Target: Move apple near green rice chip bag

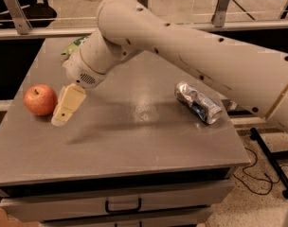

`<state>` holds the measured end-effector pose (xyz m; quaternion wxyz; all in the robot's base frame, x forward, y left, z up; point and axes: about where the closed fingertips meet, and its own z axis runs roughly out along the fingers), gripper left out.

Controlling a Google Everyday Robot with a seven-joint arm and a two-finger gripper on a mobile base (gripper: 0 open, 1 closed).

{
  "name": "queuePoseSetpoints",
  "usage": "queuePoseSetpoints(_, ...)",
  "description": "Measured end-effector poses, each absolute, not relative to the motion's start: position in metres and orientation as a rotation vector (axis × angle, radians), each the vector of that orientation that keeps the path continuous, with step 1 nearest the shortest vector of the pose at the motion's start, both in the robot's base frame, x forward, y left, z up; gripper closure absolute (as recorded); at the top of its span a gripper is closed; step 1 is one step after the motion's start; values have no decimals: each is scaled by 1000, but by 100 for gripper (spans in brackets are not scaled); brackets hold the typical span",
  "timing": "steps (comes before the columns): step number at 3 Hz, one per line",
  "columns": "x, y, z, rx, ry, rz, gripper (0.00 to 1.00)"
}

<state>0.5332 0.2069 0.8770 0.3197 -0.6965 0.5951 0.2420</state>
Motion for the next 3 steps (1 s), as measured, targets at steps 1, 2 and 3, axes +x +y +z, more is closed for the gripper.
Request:
queuePoseSetpoints(1, 535, 237, 869, -1817, 1536, 705, 0)
queuePoseSetpoints(2, 535, 259, 862, -1811, 1518, 761, 0)
queuePoseSetpoints(3, 534, 272, 854, -1801, 1516, 801, 18)
